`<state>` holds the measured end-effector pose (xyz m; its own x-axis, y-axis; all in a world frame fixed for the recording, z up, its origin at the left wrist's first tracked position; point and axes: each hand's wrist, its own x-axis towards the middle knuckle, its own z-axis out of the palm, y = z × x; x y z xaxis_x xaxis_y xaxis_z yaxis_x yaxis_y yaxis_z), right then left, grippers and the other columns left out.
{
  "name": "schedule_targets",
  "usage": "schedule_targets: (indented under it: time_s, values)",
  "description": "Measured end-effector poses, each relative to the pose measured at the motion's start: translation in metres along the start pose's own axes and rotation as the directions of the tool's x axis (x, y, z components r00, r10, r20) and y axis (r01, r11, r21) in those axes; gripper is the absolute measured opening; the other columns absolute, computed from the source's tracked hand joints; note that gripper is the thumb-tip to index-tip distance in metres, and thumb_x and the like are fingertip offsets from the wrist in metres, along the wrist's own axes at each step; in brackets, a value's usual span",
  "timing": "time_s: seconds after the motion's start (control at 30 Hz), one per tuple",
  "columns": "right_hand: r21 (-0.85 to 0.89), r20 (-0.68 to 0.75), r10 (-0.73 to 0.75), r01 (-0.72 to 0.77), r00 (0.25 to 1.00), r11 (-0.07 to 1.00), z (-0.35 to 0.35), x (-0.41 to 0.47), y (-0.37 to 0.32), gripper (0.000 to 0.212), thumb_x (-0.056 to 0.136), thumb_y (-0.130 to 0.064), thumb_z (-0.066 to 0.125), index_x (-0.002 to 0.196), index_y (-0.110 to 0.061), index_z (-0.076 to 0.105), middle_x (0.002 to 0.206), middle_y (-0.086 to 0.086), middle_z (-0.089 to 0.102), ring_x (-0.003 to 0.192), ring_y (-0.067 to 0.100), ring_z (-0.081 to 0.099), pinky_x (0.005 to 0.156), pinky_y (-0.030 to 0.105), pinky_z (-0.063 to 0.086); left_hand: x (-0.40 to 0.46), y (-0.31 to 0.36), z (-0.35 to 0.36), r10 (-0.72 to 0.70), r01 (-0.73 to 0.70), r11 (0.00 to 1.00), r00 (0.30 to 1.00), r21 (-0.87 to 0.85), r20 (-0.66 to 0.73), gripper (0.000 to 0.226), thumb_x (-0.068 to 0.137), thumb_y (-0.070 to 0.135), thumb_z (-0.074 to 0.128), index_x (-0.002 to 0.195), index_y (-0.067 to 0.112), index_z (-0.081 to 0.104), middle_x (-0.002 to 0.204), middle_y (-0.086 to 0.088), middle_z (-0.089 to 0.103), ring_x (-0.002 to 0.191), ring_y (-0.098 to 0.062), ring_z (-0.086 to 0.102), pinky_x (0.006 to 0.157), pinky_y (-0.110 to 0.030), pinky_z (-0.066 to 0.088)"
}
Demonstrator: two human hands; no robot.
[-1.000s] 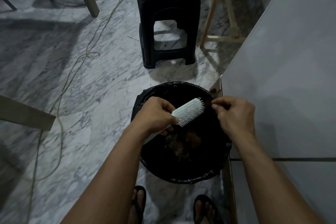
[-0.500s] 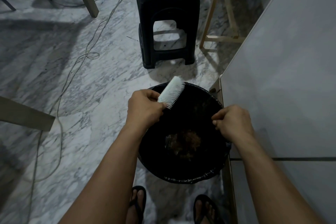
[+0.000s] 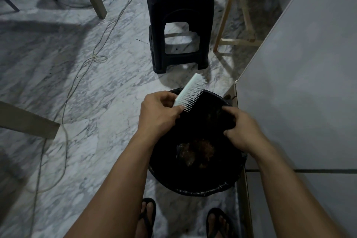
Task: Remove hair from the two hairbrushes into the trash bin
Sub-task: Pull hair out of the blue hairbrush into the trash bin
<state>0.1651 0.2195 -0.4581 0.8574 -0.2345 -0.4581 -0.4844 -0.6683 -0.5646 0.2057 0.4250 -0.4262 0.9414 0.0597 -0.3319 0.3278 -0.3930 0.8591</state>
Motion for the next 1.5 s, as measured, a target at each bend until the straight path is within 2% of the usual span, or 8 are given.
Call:
schedule_targets:
  time_s: [0.13,0.27,0.4,0.8,1.07,1.2,1.37,1.5]
  values:
    - [0.414,-0.106,-0.088,0.124,0.99,0.902,-0.005,0.0,-0.008,0.069,0.076,0.018,0.059,0.137,-0.013,0.05,0.12,-0.002,0.057,0.111,0.014,0.058,0.089,0.027,0.051,-0.002,0.0,0.005,0.013,-0.017,0.999,0.995,0.04,0.098,0.012,0.076,0.012,0.078,0.082,0.022,0.074,0.073,-0.002,0.076,0.068,-0.024,0.075,0.066,-0.047,0.062]
    - [0.654,-0.201,0.037,0.107,0.979,0.749,-0.006,0.001,-0.008,0.034,0.079,0.012,0.066,0.111,0.001,0.065,0.091,0.01,0.07,0.074,0.021,0.072,0.074,0.028,0.061,-0.005,0.002,0.007,0.001,-0.006,1.0,0.989,0.028,0.148,0.016,0.08,0.006,0.076,0.082,0.021,0.07,0.079,-0.008,0.075,0.072,-0.028,0.075,0.06,-0.042,0.061]
    - [0.561,-0.276,0.059,0.111,0.959,0.82,-0.007,0.005,0.002,0.016,0.075,-0.004,0.077,0.073,-0.02,0.072,0.068,0.004,0.072,0.065,0.019,0.072,0.081,0.044,0.06,-0.005,0.003,0.007,0.005,-0.008,1.0,0.991,0.027,0.134,0.018,0.079,0.005,0.075,0.079,0.021,0.069,0.08,-0.011,0.074,0.071,-0.029,0.074,0.06,-0.042,0.061]
    - [0.728,-0.039,-0.149,0.13,0.988,0.673,-0.005,-0.007,-0.013,0.056,0.076,-0.01,0.078,0.128,-0.024,0.061,0.117,0.005,0.064,0.095,0.018,0.072,0.079,0.039,0.061,-0.007,0.005,0.008,-0.057,0.058,0.998,0.932,0.008,0.358,0.008,0.086,-0.001,0.068,0.093,0.002,0.066,0.072,-0.011,0.071,0.057,-0.021,0.069,0.055,-0.032,0.058]
    - [0.558,-0.417,0.026,0.233,0.908,0.796,-0.002,0.004,-0.004,0.009,0.075,-0.021,0.079,0.075,-0.029,0.078,0.071,-0.004,0.076,0.072,0.014,0.074,0.078,0.038,0.06,-0.005,0.0,0.002,-0.072,0.064,0.997,0.912,0.033,0.403,0.015,0.085,0.001,0.071,0.098,0.005,0.066,0.071,-0.012,0.073,0.06,-0.026,0.072,0.055,-0.033,0.058]
    - [0.509,-0.38,0.091,0.126,0.921,0.852,0.001,0.007,0.002,0.011,0.073,-0.018,0.08,0.068,-0.022,0.071,0.058,-0.003,0.071,0.059,0.013,0.072,0.077,0.044,0.061,-0.001,-0.006,0.0,-0.063,0.028,0.992,0.952,0.12,0.3,0.012,0.082,0.006,0.075,0.092,0.008,0.069,0.068,-0.006,0.071,0.063,-0.023,0.072,0.063,-0.038,0.06]
    - [0.551,-0.153,-0.082,0.154,0.985,0.82,0.01,0.002,-0.008,0.05,0.079,-0.006,0.074,0.124,-0.022,0.06,0.12,0.003,0.063,0.092,0.014,0.07,0.085,0.032,0.057,-0.002,-0.006,0.002,-0.05,0.008,0.991,0.949,0.133,0.313,0.014,0.078,0.008,0.079,0.089,0.008,0.07,0.079,-0.014,0.074,0.067,-0.026,0.073,0.065,-0.039,0.061]
    - [0.708,-0.011,-0.153,0.116,0.988,0.697,0.019,0.003,-0.004,0.049,0.087,-0.003,0.066,0.129,-0.027,0.057,0.126,0.005,0.062,0.1,0.02,0.07,0.083,0.043,0.06,-0.003,-0.013,0.004,-0.063,0.029,0.995,0.928,0.097,0.366,0.013,0.08,0.006,0.077,0.091,0.004,0.071,0.083,-0.02,0.075,0.076,-0.036,0.074,0.07,-0.046,0.062]
